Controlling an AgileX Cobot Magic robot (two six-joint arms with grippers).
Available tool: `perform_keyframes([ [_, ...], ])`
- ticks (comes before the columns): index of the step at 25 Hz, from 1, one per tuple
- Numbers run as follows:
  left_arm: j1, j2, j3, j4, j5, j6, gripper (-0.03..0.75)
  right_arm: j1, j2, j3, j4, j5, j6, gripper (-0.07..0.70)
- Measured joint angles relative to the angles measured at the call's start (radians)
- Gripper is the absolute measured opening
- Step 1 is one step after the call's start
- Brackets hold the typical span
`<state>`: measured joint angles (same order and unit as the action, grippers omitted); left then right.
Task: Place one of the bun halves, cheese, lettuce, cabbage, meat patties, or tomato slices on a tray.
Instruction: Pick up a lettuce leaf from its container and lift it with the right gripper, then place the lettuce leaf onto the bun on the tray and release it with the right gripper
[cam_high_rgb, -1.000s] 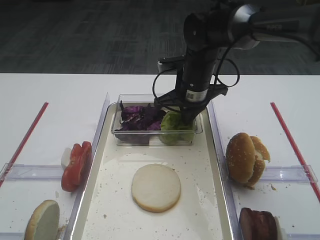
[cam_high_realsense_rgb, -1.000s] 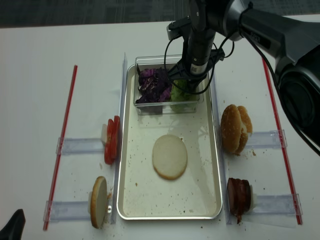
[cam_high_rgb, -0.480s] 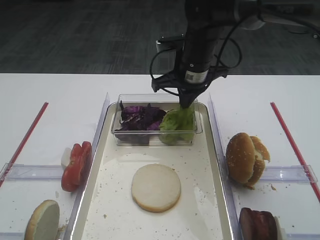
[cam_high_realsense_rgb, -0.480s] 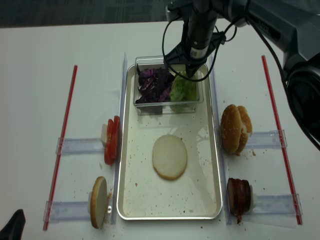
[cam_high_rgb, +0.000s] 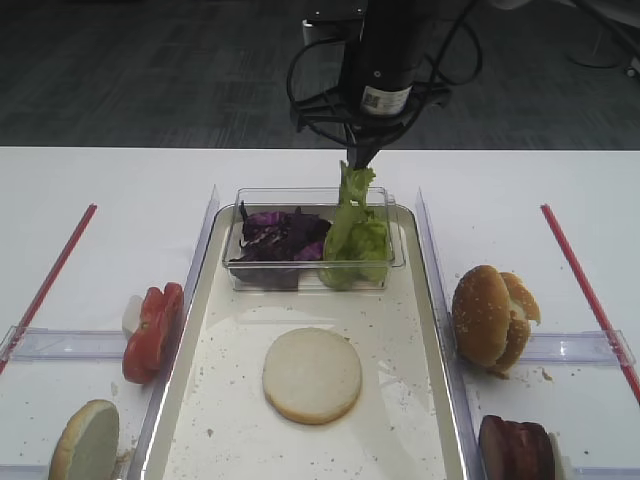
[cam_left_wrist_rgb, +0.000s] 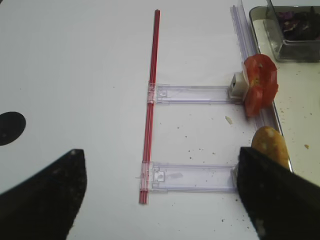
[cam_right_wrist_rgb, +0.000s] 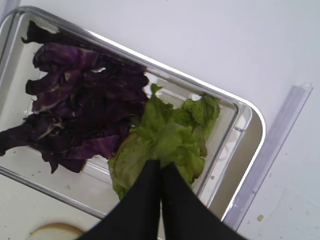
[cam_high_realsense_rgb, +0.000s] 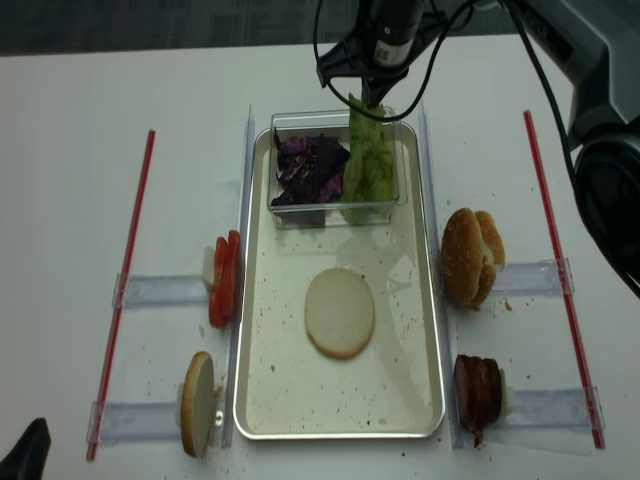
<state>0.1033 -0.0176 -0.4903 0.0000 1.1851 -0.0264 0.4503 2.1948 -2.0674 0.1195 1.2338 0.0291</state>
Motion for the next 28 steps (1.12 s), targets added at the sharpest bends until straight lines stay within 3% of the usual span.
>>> perform_keyframes([
  [28,0.000,0.000,0.000,0.000,0.000,0.000,0.566,0.006,-0.083,-0.029,0.034,0.011,0.000,0.041],
])
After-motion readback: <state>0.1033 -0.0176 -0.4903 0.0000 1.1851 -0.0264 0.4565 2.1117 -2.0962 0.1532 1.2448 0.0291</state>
